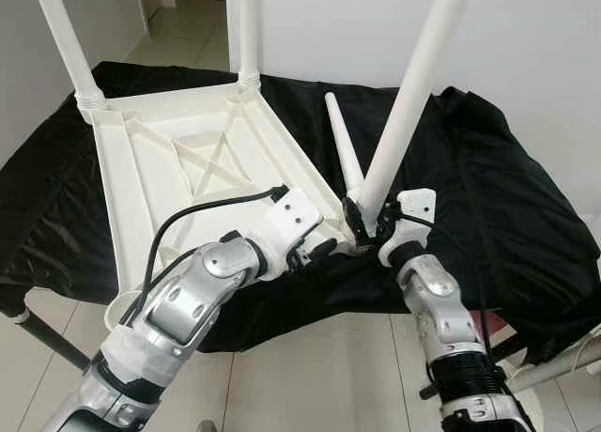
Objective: Building children table
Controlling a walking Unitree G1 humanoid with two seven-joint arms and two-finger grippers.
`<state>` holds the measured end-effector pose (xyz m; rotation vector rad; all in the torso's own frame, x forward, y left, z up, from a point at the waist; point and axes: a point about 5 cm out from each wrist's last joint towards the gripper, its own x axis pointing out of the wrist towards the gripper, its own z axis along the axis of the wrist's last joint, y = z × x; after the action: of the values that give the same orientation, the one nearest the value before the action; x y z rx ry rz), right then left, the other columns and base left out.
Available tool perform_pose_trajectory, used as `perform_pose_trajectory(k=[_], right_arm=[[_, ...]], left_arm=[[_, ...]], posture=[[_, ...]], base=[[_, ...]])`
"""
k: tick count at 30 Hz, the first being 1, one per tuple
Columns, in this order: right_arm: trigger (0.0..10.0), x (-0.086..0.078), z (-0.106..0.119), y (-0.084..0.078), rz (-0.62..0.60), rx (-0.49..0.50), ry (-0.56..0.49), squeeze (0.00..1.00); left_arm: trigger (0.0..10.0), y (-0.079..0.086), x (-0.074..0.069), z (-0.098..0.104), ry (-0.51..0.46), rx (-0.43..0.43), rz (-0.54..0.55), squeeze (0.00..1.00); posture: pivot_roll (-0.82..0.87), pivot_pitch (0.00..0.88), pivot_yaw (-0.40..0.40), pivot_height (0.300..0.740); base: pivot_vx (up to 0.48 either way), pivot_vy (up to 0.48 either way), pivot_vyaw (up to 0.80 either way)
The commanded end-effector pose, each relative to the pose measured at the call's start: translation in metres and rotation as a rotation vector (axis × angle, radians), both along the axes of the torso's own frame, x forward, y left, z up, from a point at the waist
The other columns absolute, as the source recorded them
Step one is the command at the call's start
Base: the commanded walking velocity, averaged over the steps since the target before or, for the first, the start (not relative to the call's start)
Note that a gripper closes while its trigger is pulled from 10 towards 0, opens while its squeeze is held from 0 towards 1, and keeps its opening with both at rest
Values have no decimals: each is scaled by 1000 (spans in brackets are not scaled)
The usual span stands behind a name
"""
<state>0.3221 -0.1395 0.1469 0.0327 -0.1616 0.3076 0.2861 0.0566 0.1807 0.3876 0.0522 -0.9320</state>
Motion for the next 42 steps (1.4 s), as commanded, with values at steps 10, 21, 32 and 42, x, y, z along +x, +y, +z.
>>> perform_pose_trajectory(k=[10,21,32,42], right_arm=[[10000,0,-7,-13,110,-62,3,0],[10000,24,-2,-10,203,-162,-9,0],[0,29,-5,-8,237,-184,7,0],[0,30,-12,-13,229,-185,20,0]], left_arm=[[10000,-2,-1,-2,18,20,-64,0],[10000,-5,0,1,4,21,-69,0],[10000,-1,-1,0,5,23,-49,0],[10000,-2,-1,1,5,21,-52,0]], posture=[[12,33,-57,740],[22,39,-52,740],[40,43,-65,740],[33,47,-60,740]], base=[[0,0,0],[0,0,0],[0,0,0],[0,0,0]])
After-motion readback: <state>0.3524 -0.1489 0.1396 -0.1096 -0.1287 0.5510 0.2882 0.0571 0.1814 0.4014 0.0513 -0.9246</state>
